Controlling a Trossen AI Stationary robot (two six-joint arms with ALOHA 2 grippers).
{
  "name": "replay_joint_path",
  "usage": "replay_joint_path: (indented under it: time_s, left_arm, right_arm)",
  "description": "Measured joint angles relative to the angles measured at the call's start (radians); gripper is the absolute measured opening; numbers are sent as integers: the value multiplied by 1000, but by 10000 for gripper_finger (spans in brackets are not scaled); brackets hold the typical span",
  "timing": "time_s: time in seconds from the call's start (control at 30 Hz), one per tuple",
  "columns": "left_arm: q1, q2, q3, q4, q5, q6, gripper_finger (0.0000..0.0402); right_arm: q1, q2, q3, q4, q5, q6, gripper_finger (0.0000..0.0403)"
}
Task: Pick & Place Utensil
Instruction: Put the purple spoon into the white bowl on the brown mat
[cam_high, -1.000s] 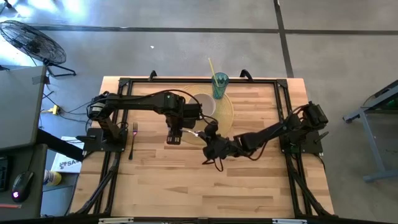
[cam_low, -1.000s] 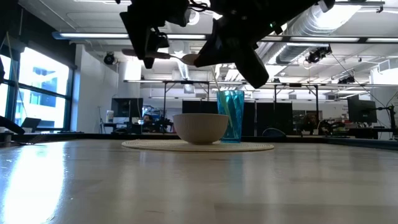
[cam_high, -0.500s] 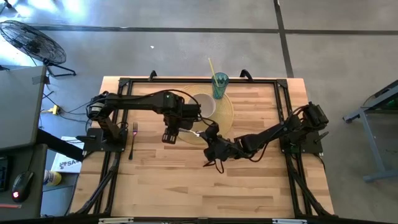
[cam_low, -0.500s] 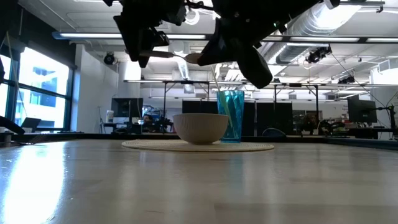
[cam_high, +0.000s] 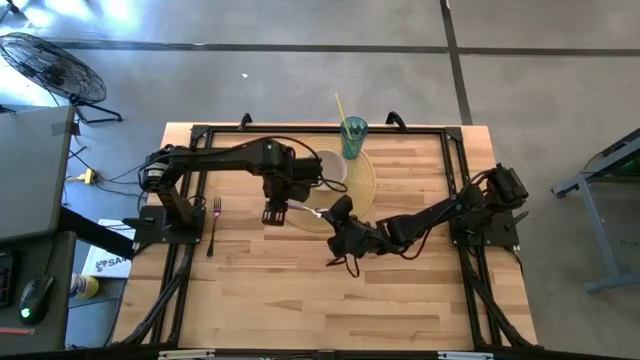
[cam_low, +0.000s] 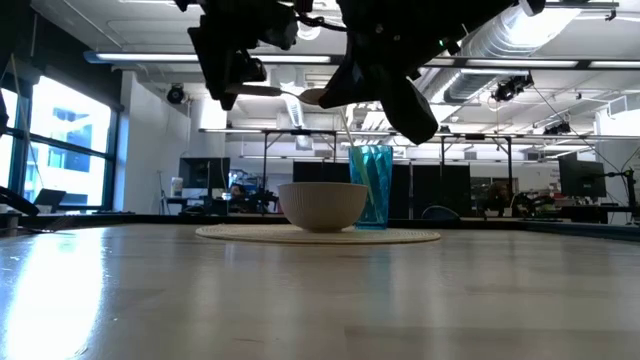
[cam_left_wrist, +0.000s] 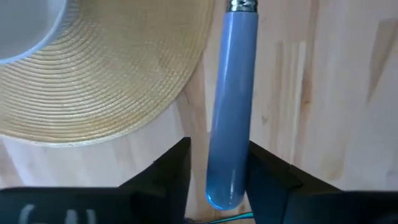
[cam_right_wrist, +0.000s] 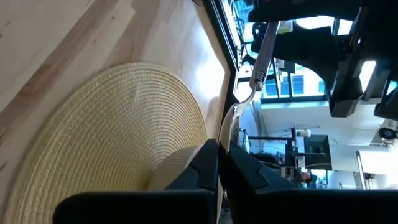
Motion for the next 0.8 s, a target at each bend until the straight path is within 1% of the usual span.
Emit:
replay_joint_path:
  time_s: [0.17, 0.33, 0.4, 0.53, 0.63, 0.7, 0.8]
  left_arm:
    - [3, 0, 0, 1, 32, 32, 72]
    - [2, 0, 0, -1, 30, 34, 69]
    - [1, 0, 0, -2, 27, 35, 69]
    - [2, 0, 0, 4, 21, 34, 69]
    - [11, 0, 0, -13, -25, 35, 69]
    - [28, 0, 0, -34, -40, 35, 69]
    - [75, 0, 4, -33, -44, 34, 69]
  right_arm:
    - [-1, 0, 0, 0, -2, 1, 6]
    - [-1, 0, 0, 0, -23, 19, 4]
    - [-1, 0, 0, 1, -28, 49, 13]
    - [1, 0, 0, -8, 9, 72, 57]
    - [19, -1, 0, -10, 92, 70, 99]
    - [38, -8, 0, -41, 159, 73, 125]
    - [67, -45, -1, -123, 213, 142, 161]
